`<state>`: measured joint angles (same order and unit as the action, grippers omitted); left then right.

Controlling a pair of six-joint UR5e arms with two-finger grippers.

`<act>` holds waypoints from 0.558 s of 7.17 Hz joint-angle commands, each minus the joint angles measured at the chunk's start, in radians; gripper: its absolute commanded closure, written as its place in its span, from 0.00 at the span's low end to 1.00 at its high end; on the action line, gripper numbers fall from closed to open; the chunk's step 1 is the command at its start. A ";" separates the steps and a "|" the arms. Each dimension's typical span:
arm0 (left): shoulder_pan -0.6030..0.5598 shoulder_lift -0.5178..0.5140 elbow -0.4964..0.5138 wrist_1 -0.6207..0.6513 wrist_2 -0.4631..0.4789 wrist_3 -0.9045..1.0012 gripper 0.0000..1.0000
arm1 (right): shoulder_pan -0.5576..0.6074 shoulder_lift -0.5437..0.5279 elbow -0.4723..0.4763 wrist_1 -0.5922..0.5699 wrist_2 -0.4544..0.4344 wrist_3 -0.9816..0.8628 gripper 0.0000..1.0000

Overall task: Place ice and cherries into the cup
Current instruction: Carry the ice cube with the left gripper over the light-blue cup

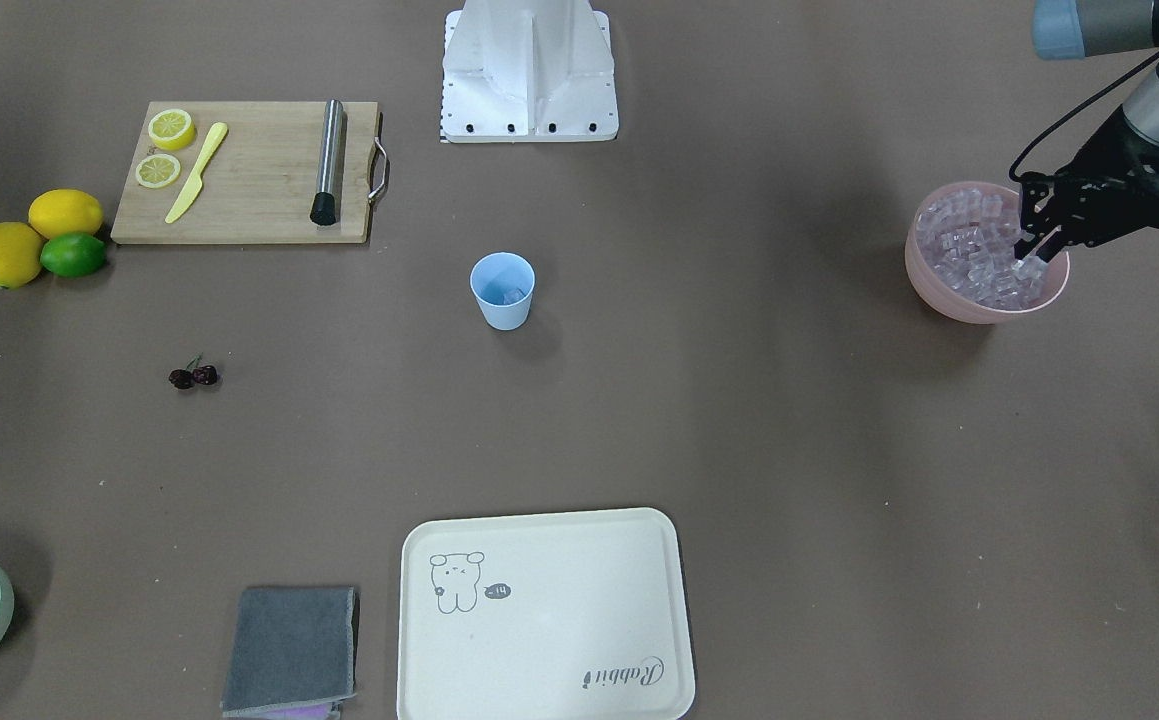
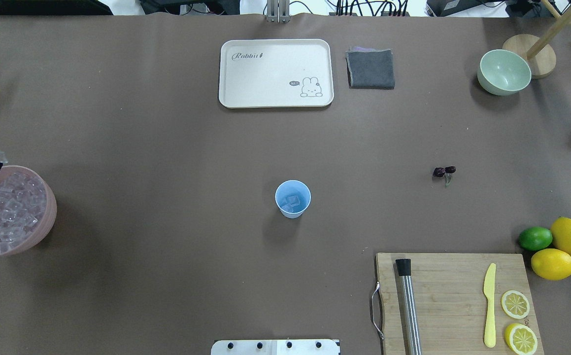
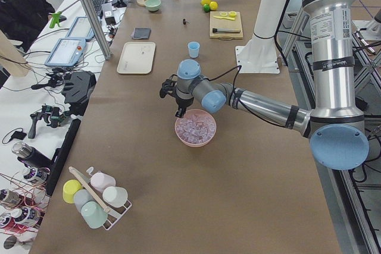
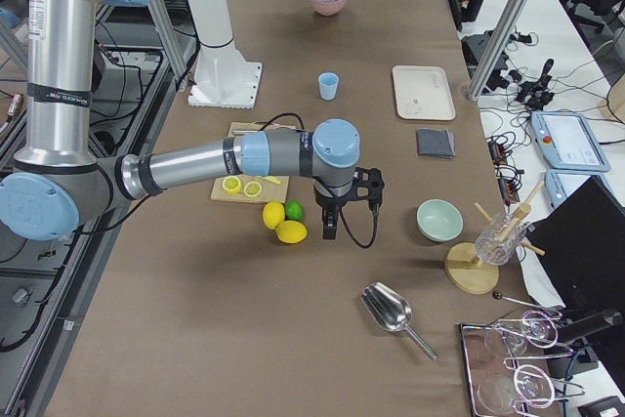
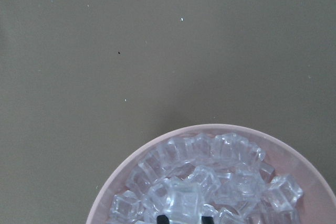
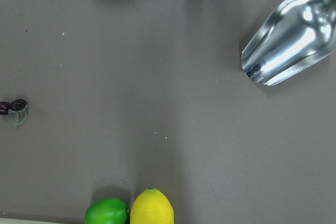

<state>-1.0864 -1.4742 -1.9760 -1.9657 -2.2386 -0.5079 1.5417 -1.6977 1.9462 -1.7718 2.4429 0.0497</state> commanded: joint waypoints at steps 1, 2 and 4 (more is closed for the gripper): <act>0.017 -0.218 0.020 0.002 -0.016 -0.241 1.00 | 0.000 0.001 0.007 0.000 0.001 -0.001 0.00; 0.064 -0.307 0.031 0.004 -0.013 -0.358 1.00 | 0.000 0.001 0.008 0.000 0.001 -0.001 0.00; 0.222 -0.485 0.048 0.042 0.105 -0.585 1.00 | 0.000 -0.008 0.007 0.000 0.001 -0.002 0.00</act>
<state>-0.9576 -1.8431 -1.9412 -1.9475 -2.2113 -0.9498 1.5417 -1.6999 1.9527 -1.7717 2.4436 0.0481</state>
